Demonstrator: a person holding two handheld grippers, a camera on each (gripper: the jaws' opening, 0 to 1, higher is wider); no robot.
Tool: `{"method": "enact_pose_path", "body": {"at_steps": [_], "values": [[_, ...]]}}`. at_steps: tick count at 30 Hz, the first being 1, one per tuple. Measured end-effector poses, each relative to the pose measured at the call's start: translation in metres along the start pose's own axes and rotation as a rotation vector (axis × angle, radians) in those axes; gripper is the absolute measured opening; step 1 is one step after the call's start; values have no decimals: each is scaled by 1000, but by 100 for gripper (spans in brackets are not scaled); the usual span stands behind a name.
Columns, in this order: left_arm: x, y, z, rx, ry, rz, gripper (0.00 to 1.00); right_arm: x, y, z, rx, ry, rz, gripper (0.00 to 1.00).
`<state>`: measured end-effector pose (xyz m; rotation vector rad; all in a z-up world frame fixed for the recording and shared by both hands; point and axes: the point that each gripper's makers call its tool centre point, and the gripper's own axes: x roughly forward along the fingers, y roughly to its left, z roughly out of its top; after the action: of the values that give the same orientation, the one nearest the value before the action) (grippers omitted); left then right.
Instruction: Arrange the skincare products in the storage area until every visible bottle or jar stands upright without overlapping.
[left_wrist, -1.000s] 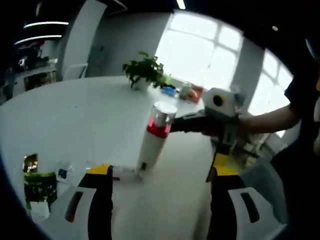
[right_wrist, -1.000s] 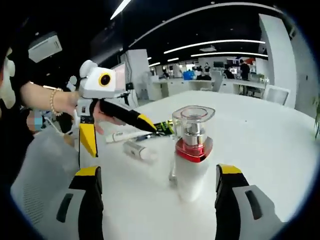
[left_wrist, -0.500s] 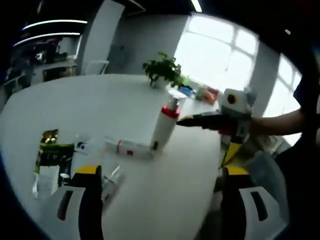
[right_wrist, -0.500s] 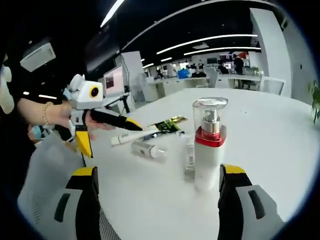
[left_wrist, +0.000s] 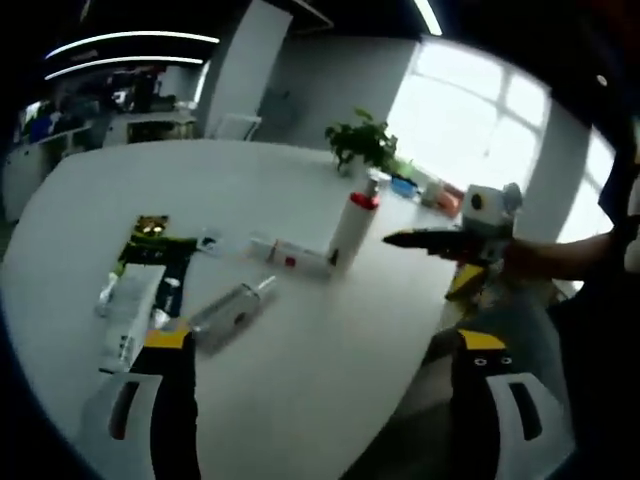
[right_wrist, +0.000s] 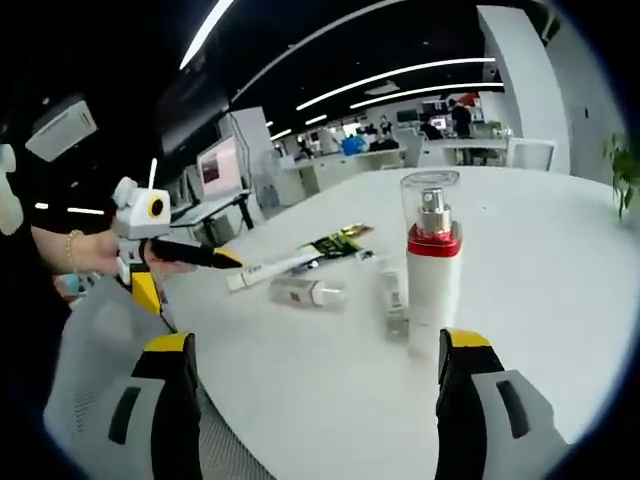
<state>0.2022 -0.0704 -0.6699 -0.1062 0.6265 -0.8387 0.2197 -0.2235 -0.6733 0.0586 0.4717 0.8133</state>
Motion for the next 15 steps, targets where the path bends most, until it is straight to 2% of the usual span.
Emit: {"method": "enact_pose_path", "body": {"at_steps": [5, 10, 15], "values": [[-10, 4, -4, -24, -8, 43, 99, -3, 5, -2, 42, -19, -23, 99], [-27, 16, -1, -60, -51, 101, 99, -4, 14, -4, 60, -30, -41, 99], [-41, 21, -6, -49, -42, 143, 99, -5, 19, -7, 47, -13, -35, 99]]}}
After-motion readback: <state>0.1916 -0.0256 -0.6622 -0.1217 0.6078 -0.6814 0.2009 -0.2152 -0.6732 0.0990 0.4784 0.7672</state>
